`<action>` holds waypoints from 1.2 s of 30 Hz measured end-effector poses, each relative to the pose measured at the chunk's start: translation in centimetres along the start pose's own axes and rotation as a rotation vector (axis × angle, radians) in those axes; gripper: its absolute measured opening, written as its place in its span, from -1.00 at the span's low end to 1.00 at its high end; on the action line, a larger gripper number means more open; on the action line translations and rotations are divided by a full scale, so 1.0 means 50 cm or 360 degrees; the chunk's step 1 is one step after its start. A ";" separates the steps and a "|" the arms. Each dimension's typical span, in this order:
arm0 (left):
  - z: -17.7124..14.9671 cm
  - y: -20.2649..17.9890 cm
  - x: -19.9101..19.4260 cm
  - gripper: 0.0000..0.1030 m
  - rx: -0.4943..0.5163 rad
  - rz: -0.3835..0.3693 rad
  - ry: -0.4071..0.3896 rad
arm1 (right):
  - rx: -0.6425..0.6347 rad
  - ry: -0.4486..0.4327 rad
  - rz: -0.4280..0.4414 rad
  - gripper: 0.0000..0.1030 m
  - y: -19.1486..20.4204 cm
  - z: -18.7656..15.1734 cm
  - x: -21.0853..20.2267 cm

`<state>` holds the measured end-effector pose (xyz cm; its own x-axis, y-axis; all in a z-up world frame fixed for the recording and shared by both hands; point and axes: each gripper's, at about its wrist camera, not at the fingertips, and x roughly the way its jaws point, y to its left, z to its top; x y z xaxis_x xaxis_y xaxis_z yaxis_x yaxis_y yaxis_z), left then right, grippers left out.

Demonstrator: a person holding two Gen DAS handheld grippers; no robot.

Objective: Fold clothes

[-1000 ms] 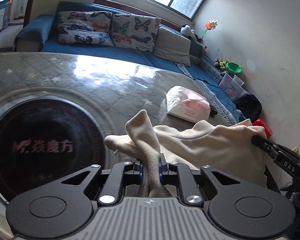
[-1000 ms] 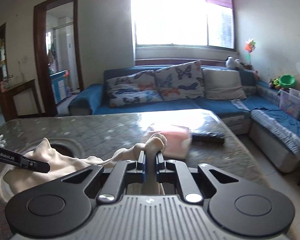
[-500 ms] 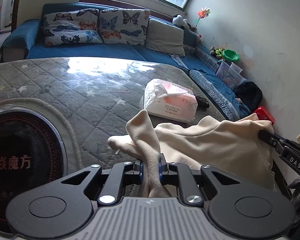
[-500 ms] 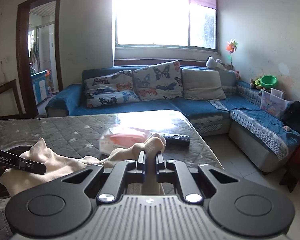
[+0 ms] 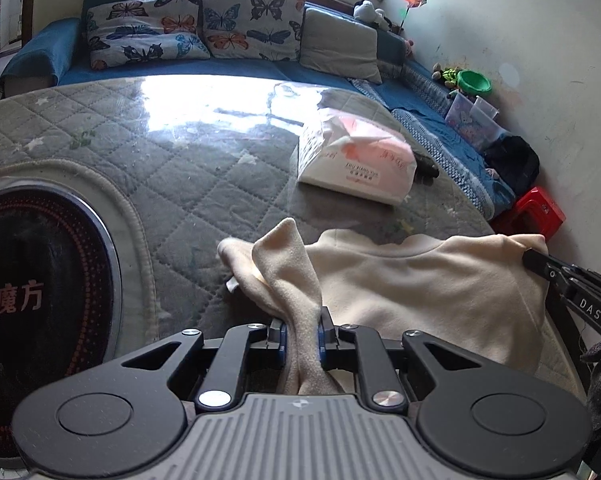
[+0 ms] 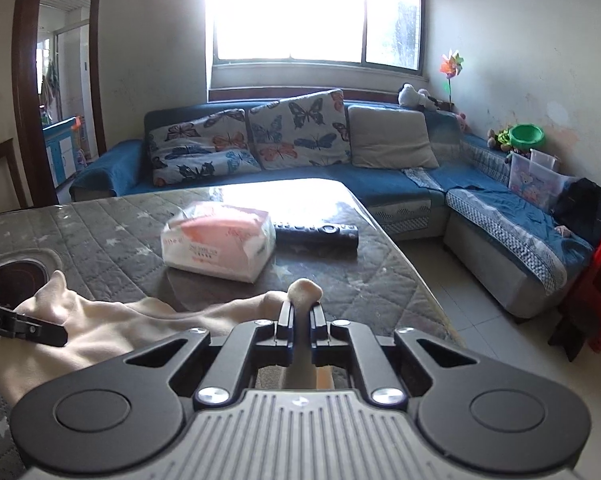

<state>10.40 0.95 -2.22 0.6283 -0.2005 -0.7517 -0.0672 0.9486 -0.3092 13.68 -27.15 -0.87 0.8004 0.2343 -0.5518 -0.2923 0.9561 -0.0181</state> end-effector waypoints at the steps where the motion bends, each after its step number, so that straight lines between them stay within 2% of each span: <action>1: -0.002 0.002 0.002 -0.64 -0.0001 0.0007 0.0007 | 0.0002 0.0010 -0.0010 -0.87 -0.003 0.000 0.004; 6: -0.011 0.011 0.005 -0.51 0.0008 0.0053 0.0026 | 0.0014 0.0042 -0.0040 -0.82 -0.013 -0.007 0.016; 8: -0.011 0.013 0.002 -0.32 0.0014 0.0081 0.0021 | 0.0016 0.0035 -0.0071 -0.71 -0.013 -0.008 0.015; 10: -0.010 0.016 -0.002 -0.19 0.0018 0.0113 0.0012 | 0.0011 0.0018 -0.0081 -0.71 -0.010 -0.007 0.010; 16: 0.001 0.025 -0.020 -0.17 0.0006 0.0138 -0.0040 | 0.0016 0.0050 0.0028 -0.71 0.014 -0.006 0.023; 24: 0.005 0.006 -0.031 -0.17 0.0086 0.0151 -0.0081 | 0.0061 0.0154 0.0176 -0.66 0.062 -0.024 0.087; 26: 0.004 0.005 -0.030 -0.16 0.0090 0.0146 -0.0075 | 0.0064 0.0166 0.0190 -0.56 0.072 -0.026 0.102; 32: -0.001 0.008 -0.023 -0.16 0.0120 0.0167 -0.0063 | 0.0071 0.0214 0.0183 -0.43 0.086 -0.036 0.142; 36: -0.009 0.006 -0.027 -0.14 0.0149 0.0178 -0.0068 | 0.0067 0.0197 0.0188 -0.39 0.084 -0.034 0.123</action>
<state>9.19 1.41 -1.57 0.6535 -0.0835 -0.7523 -0.0673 0.9836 -0.1676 16.50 -21.99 -5.77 0.6906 0.3245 -0.6463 -0.3562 0.9304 0.0865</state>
